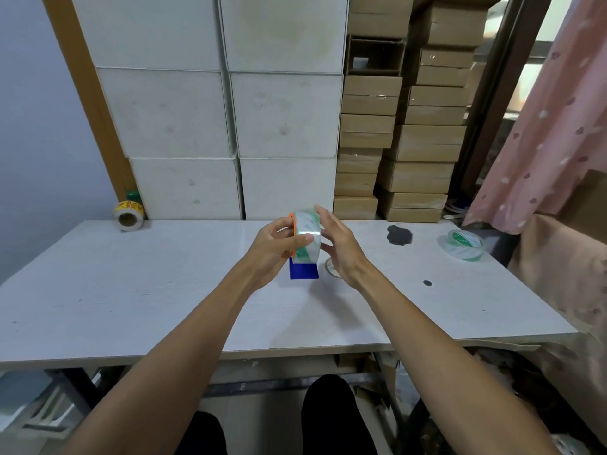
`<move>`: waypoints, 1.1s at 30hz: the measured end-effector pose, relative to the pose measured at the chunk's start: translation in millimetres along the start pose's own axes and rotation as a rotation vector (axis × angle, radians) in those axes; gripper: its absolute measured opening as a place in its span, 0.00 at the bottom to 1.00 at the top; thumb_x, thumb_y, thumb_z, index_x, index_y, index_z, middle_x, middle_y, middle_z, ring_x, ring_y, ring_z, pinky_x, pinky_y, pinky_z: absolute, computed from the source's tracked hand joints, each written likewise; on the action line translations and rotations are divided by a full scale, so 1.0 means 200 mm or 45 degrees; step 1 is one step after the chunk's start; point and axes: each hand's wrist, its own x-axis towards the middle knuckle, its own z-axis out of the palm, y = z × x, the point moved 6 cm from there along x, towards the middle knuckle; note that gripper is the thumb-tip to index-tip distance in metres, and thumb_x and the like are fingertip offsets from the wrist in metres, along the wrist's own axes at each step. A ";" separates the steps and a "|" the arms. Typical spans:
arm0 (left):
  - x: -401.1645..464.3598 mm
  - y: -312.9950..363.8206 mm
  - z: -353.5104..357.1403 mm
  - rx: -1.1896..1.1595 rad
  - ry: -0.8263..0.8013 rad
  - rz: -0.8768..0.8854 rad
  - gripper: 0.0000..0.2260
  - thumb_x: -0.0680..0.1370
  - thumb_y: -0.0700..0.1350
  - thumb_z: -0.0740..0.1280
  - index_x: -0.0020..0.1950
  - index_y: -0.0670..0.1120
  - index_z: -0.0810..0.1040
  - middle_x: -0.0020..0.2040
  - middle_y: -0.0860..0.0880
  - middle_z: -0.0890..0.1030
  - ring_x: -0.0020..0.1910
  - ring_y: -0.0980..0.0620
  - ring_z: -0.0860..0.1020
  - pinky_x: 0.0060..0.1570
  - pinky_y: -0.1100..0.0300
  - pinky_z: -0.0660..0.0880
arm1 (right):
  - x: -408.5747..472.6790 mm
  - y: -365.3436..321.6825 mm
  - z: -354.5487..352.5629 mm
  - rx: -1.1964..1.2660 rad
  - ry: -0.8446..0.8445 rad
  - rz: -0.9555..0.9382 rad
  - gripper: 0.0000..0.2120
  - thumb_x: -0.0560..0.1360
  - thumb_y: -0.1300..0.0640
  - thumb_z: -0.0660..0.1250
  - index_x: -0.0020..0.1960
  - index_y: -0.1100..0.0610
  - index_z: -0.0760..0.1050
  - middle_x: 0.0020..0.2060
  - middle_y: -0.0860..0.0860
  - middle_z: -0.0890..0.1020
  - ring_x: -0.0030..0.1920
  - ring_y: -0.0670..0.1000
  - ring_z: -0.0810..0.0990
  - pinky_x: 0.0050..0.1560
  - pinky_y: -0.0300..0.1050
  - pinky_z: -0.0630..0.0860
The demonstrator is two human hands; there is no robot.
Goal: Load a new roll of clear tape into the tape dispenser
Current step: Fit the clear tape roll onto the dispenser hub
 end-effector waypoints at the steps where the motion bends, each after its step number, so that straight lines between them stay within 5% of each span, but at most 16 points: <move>1: 0.01 0.00 0.00 -0.003 0.011 -0.005 0.19 0.75 0.35 0.74 0.65 0.38 0.76 0.59 0.39 0.83 0.55 0.43 0.82 0.54 0.53 0.81 | 0.00 0.01 -0.03 -0.024 0.081 -0.006 0.25 0.83 0.39 0.59 0.76 0.49 0.70 0.67 0.44 0.78 0.67 0.49 0.75 0.59 0.43 0.74; 4: 0.01 -0.01 0.01 -0.051 0.034 0.001 0.14 0.75 0.35 0.73 0.59 0.39 0.78 0.56 0.41 0.84 0.52 0.46 0.84 0.48 0.58 0.81 | -0.02 0.06 -0.09 -0.094 0.262 0.076 0.27 0.84 0.37 0.55 0.78 0.49 0.68 0.71 0.47 0.74 0.63 0.48 0.75 0.56 0.44 0.73; 6: 0.02 0.00 0.02 -0.078 0.027 0.009 0.13 0.75 0.34 0.72 0.59 0.39 0.79 0.55 0.42 0.85 0.50 0.47 0.84 0.49 0.58 0.81 | -0.03 0.12 -0.10 -0.139 0.298 0.209 0.26 0.82 0.33 0.54 0.74 0.45 0.70 0.64 0.46 0.77 0.54 0.46 0.77 0.53 0.46 0.75; 8: 0.03 0.00 0.04 -0.077 0.012 0.004 0.14 0.75 0.34 0.73 0.60 0.39 0.78 0.56 0.41 0.85 0.52 0.46 0.84 0.54 0.54 0.81 | -0.04 0.17 -0.09 -0.164 0.308 0.337 0.23 0.77 0.27 0.56 0.60 0.40 0.75 0.59 0.49 0.79 0.55 0.50 0.79 0.58 0.49 0.77; 9: 0.03 0.00 0.05 -0.075 0.006 0.001 0.14 0.75 0.34 0.72 0.60 0.38 0.78 0.56 0.41 0.84 0.52 0.45 0.84 0.55 0.53 0.80 | -0.04 0.20 -0.09 -0.140 0.319 0.383 0.22 0.74 0.24 0.57 0.53 0.39 0.76 0.59 0.52 0.80 0.65 0.57 0.76 0.61 0.52 0.78; 11: 0.03 0.00 0.06 -0.075 0.003 -0.005 0.13 0.76 0.34 0.72 0.59 0.39 0.79 0.57 0.40 0.84 0.53 0.45 0.84 0.56 0.52 0.80 | -0.03 0.22 -0.09 -0.024 0.316 0.425 0.22 0.73 0.23 0.58 0.47 0.40 0.75 0.67 0.60 0.77 0.55 0.57 0.80 0.63 0.53 0.78; 12: 0.04 0.00 0.07 -0.073 0.001 -0.003 0.13 0.76 0.35 0.72 0.59 0.39 0.79 0.57 0.40 0.84 0.52 0.45 0.84 0.55 0.53 0.80 | -0.03 0.22 -0.08 0.014 0.295 0.420 0.20 0.75 0.25 0.58 0.48 0.40 0.74 0.68 0.60 0.76 0.66 0.64 0.79 0.67 0.54 0.77; 14: 0.04 0.01 0.08 -0.076 -0.008 0.009 0.13 0.76 0.35 0.72 0.60 0.39 0.79 0.57 0.40 0.84 0.53 0.44 0.84 0.52 0.54 0.82 | -0.03 0.18 -0.05 0.099 0.220 0.393 0.19 0.80 0.31 0.55 0.57 0.42 0.75 0.63 0.57 0.80 0.66 0.60 0.79 0.68 0.54 0.76; 17: 0.04 0.01 0.10 -0.070 -0.021 0.015 0.13 0.76 0.35 0.72 0.60 0.38 0.78 0.57 0.40 0.84 0.53 0.43 0.84 0.50 0.54 0.82 | -0.03 0.15 -0.04 0.145 0.182 0.363 0.25 0.82 0.33 0.53 0.69 0.48 0.74 0.58 0.56 0.84 0.57 0.54 0.84 0.51 0.47 0.84; 19: 0.04 0.01 0.10 -0.063 -0.017 0.016 0.14 0.76 0.35 0.72 0.61 0.38 0.78 0.57 0.39 0.84 0.53 0.43 0.84 0.50 0.54 0.82 | -0.03 0.15 -0.05 0.176 0.184 0.372 0.26 0.83 0.34 0.53 0.69 0.50 0.75 0.54 0.55 0.86 0.50 0.53 0.86 0.44 0.45 0.83; 25: 0.04 0.02 0.07 0.066 -0.010 0.036 0.17 0.75 0.36 0.74 0.63 0.37 0.78 0.59 0.38 0.84 0.52 0.43 0.85 0.49 0.55 0.81 | -0.03 0.11 -0.03 0.410 0.149 0.366 0.33 0.82 0.34 0.56 0.71 0.59 0.75 0.64 0.68 0.81 0.57 0.61 0.84 0.54 0.51 0.82; 30: 0.05 0.04 0.02 0.260 0.015 0.129 0.16 0.75 0.44 0.75 0.61 0.41 0.81 0.57 0.43 0.86 0.57 0.43 0.84 0.57 0.52 0.79 | -0.05 0.08 0.01 0.501 0.087 0.353 0.29 0.82 0.35 0.59 0.67 0.57 0.79 0.56 0.62 0.84 0.53 0.60 0.85 0.45 0.48 0.84; 33: 0.03 0.05 0.00 0.385 0.052 0.190 0.15 0.78 0.49 0.71 0.62 0.44 0.81 0.58 0.46 0.86 0.59 0.47 0.83 0.54 0.59 0.79 | -0.06 0.07 0.03 0.581 0.085 0.326 0.29 0.81 0.37 0.62 0.69 0.60 0.78 0.55 0.61 0.85 0.55 0.60 0.84 0.50 0.50 0.84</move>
